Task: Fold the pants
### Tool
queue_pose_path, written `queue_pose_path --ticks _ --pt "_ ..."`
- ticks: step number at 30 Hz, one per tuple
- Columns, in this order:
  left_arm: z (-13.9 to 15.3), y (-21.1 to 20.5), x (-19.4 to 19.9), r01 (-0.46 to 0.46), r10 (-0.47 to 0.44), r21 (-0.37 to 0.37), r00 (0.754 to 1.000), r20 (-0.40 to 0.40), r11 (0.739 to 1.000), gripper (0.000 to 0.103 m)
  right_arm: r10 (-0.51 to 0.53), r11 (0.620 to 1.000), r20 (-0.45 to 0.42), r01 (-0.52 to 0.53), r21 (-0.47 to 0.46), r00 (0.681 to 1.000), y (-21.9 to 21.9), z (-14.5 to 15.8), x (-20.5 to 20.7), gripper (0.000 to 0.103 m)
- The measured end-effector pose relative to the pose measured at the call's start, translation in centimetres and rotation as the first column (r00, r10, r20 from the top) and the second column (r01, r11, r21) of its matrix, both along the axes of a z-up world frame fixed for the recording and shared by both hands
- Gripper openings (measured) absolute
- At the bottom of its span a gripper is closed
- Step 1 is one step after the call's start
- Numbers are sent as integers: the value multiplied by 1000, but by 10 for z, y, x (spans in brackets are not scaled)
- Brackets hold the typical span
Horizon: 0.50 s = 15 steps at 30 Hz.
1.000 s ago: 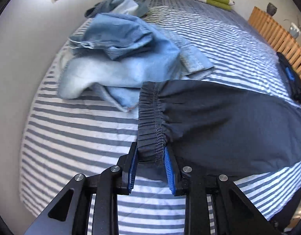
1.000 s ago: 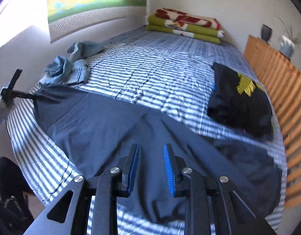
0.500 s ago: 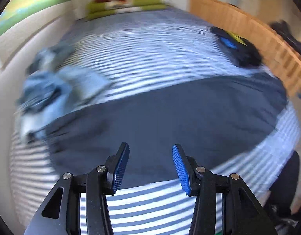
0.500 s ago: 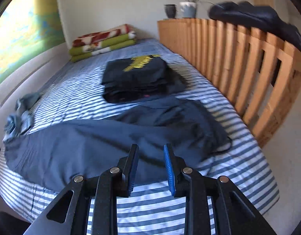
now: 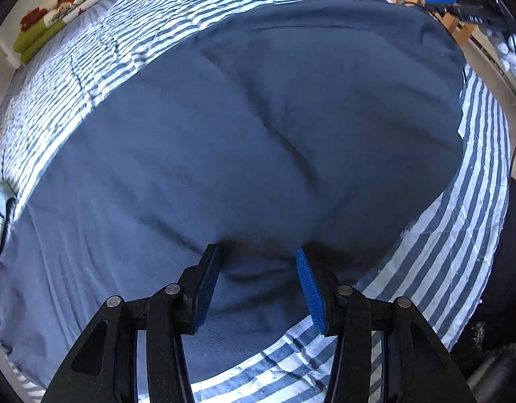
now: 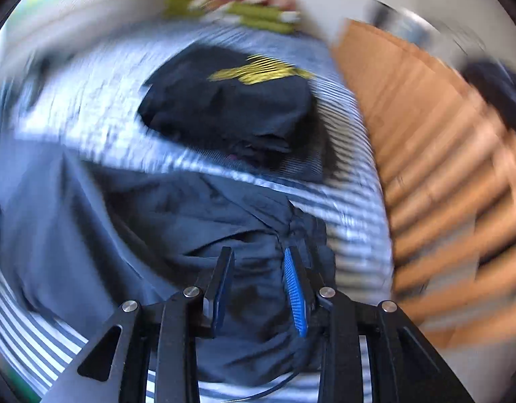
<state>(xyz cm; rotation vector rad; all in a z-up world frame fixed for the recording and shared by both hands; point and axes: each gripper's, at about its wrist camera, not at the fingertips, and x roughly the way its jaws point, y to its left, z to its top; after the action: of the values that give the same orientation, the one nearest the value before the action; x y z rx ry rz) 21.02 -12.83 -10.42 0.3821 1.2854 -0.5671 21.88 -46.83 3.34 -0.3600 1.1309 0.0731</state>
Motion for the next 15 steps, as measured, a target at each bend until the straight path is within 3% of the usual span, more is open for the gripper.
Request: queue_pose_path --ticks 4,8,10,15 --pt "0 8 4 -39 38 -15 999 -31 999 60 220 975 -79 -221 -3 972 19 -9 0 29" --pt "-2 5 6 -43 43 1 999 -29 999 61 371 922 -164 -384 -57 914 32 -21 -7 34" --pt "-2 3 7 -49 49 -1 998 -33 999 62 406 893 -188 -432 -125 894 35 -29 -8 35" --pt "-6 -1 8 -61 61 -5 997 -37 998 65 436 874 -217 -468 -130 873 34 -46 1 34"
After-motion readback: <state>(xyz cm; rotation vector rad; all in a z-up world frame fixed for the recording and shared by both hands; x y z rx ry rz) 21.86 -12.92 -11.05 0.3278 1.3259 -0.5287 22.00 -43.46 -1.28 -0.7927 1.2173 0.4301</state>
